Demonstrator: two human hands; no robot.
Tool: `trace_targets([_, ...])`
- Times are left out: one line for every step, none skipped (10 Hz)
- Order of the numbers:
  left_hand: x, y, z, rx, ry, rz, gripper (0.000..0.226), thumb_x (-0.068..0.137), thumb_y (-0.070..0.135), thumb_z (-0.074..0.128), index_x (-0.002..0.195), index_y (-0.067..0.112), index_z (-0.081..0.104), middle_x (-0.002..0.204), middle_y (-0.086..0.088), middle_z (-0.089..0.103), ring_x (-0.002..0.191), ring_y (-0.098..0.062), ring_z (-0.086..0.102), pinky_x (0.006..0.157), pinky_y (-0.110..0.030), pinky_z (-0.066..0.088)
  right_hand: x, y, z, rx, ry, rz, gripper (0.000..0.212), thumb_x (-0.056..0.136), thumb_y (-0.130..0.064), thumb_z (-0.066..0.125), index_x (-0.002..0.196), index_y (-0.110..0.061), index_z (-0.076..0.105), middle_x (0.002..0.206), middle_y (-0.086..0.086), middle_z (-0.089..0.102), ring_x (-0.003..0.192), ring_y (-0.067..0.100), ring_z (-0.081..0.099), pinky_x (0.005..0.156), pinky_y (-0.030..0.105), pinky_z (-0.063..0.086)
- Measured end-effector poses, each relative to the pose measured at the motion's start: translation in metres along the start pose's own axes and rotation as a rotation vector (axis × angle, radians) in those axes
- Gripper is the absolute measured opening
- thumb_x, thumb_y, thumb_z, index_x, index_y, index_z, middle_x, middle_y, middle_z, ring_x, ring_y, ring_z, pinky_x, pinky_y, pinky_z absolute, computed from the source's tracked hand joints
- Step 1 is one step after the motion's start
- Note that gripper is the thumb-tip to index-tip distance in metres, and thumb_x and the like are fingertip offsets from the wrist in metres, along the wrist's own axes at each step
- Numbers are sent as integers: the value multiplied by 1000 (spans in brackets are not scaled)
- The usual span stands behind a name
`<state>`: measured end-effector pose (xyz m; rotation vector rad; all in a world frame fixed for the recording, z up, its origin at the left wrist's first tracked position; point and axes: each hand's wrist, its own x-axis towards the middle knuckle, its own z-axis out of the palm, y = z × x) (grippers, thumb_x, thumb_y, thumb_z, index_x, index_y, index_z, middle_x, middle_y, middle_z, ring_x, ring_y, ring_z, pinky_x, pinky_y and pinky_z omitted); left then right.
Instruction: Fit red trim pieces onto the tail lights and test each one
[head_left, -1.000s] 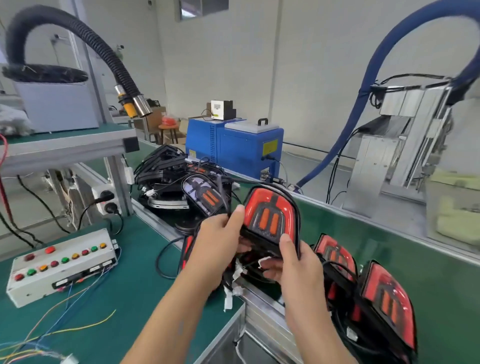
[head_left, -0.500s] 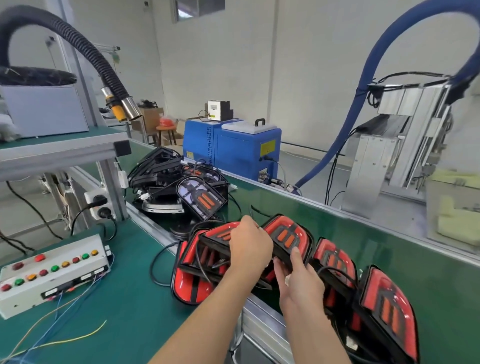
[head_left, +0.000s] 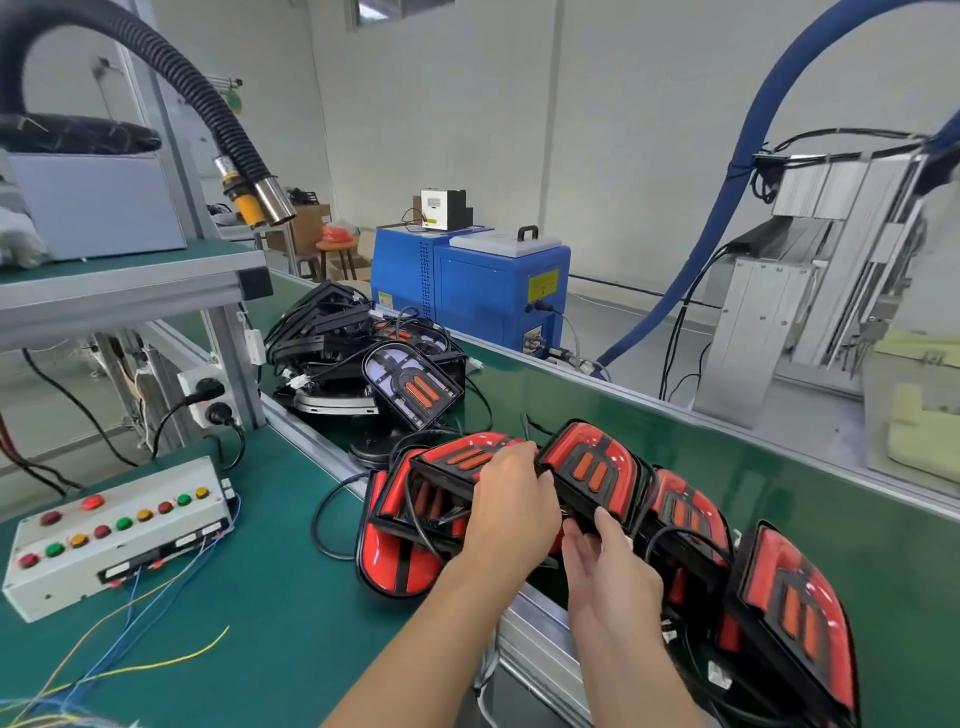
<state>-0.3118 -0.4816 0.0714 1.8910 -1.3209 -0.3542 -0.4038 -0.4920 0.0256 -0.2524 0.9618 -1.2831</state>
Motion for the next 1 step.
trace_targets([-22, -5, -10, -157, 115, 56, 34, 103, 25, 51, 137, 20, 57, 119, 0, 68, 101, -11, 67, 92, -32, 55, -18, 9, -15, -97, -17, 5, 36, 100, -12, 64, 131, 5, 54, 114, 16, 65, 106, 26, 70, 93, 39, 56])
